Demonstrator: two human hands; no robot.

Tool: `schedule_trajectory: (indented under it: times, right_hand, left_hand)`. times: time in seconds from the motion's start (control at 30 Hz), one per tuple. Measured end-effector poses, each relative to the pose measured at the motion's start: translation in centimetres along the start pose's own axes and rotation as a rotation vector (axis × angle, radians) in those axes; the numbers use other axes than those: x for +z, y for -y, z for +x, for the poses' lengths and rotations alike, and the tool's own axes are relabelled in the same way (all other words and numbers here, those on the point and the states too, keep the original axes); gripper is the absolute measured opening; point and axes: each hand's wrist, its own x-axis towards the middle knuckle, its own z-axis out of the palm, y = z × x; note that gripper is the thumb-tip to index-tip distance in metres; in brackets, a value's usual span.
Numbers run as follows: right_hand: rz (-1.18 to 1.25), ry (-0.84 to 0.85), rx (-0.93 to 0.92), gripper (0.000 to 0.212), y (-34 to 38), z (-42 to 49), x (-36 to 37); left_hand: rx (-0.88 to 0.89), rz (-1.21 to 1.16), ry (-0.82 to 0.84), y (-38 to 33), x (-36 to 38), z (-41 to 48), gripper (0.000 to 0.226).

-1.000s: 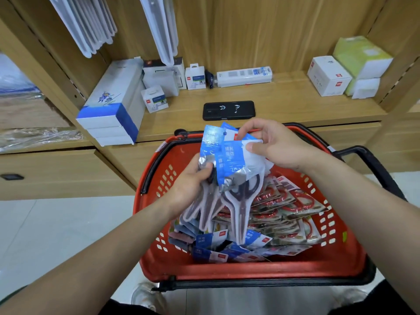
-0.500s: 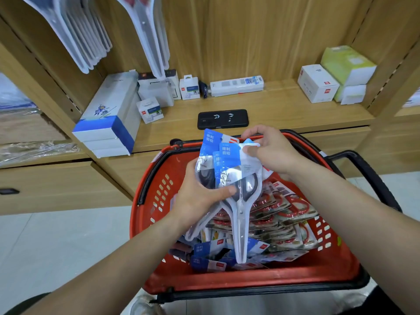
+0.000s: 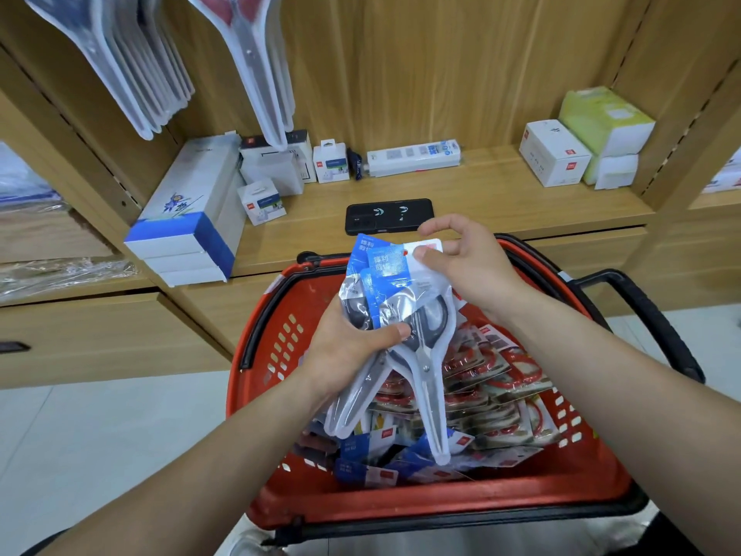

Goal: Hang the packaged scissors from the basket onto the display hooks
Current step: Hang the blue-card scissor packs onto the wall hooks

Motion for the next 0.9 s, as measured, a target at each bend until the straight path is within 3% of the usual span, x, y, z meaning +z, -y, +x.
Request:
schedule_trajectory:
  times: [0.2, 0.27, 0.33, 0.43, 0.6, 0.73, 0.9]
  right_hand:
    - [0.075, -0.224, 0.018, 0.044, 0.0, -1.0, 0.0]
    - [0.032, -0.087, 0.065, 0.040, -0.6, -1.8, 0.6]
    - [0.028, 0.096, 0.097, 0.055, -1.4, -2.8, 1.8]
    - [-0.004, 0.113, 0.029, 0.072, -2.6, -3.3, 3.3]
    - [0.178, -0.012, 0.033, 0.029, -2.6, -3.2, 3.9]
    - [0.352, 0.008, 0.114, 0.020, -2.3, -3.3, 4.2]
    - [0.358, -0.053, 0.136, 0.017, -2.5, -3.2, 4.6]
  left_hand:
    - [0.062, -0.043, -0.107, -0.9, -1.2, 0.6, 0.038]
    - [0.077, -0.071, -0.123, -1.3, -1.7, 0.8, 0.040]
    - [0.100, -0.099, -0.138, -1.6, -1.8, 1.0, 0.042]
    - [0.141, -0.129, -0.158, -1.8, -1.6, 1.1, 0.043]
    - [0.136, -0.169, -0.175, -1.7, -1.3, 1.4, 0.067]
    - [0.132, -0.165, -0.157, -1.6, -1.3, 1.5, 0.071]
    - [0.116, -0.178, -0.199, -1.2, -1.5, 1.9, 0.067]
